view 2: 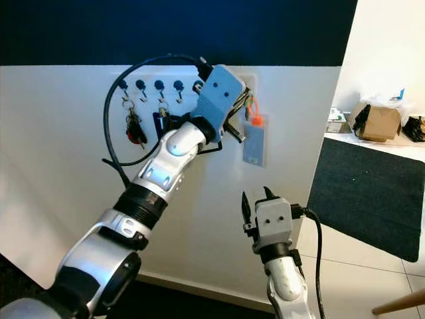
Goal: Hang keys on a hook
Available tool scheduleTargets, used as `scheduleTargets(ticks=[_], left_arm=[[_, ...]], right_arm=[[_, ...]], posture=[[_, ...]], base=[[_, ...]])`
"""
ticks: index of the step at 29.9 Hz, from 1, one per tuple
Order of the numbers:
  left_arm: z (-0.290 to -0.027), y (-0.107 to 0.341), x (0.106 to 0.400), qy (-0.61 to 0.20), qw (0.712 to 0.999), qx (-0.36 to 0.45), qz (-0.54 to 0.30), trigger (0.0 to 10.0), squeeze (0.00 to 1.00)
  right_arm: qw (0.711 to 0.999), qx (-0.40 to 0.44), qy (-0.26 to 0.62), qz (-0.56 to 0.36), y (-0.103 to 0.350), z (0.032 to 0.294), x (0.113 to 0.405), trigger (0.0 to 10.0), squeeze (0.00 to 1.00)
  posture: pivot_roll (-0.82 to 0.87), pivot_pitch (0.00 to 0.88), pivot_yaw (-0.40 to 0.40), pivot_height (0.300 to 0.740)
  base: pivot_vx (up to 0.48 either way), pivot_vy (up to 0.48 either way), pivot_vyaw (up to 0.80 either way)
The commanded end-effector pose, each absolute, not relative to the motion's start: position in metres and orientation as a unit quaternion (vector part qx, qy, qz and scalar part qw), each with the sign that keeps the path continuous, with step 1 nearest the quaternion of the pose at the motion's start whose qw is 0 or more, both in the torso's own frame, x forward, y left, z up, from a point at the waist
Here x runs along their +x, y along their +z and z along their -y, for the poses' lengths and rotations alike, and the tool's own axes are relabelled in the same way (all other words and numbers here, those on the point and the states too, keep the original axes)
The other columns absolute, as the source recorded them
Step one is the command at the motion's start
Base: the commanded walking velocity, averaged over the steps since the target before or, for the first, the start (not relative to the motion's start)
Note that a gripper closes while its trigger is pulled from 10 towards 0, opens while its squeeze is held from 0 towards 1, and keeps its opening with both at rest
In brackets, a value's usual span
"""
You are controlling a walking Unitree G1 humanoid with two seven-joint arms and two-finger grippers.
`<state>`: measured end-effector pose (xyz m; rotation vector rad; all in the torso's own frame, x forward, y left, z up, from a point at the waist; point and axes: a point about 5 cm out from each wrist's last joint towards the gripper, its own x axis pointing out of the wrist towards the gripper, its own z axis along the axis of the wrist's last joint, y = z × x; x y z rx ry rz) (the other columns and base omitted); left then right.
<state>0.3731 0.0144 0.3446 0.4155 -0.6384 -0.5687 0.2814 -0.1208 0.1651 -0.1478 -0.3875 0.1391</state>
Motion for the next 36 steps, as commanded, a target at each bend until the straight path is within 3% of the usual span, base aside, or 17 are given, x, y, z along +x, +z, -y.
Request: scheduleTargets(ticks=[1, 21, 36], left_arm=[[-0.031, 0.339, 0.378, -0.251, 0.902, 0.191, 0.294, 10.0, 0.0], [-0.041, 0.332, 0.379, -0.233, 0.911, 0.184, 0.287, 10.0, 0.0], [-0.022, 0.335, 0.352, -0.271, 0.872, 0.192, 0.359, 10.0, 0.0]], right_arm=[[0.977, -0.074, 0.07, 0.188, 0.164, 0.12, 0.28, 10.0, 0.0], [0.976, -0.075, 0.077, 0.187, 0.165, 0.119, 0.281, 10.0, 0.0], [0.976, -0.075, 0.081, 0.187, 0.165, 0.118, 0.284, 10.0, 0.0]], posture=[[-0.01, 0.137, 0.106, 0.74], [0.0, 0.14, 0.098, 0.74], [0.0, 0.138, 0.091, 0.74]], base=[[0.0, 0.0, 0.0], [0.0, 0.0, 0.0], [0.0, 0.0, 0.0]])
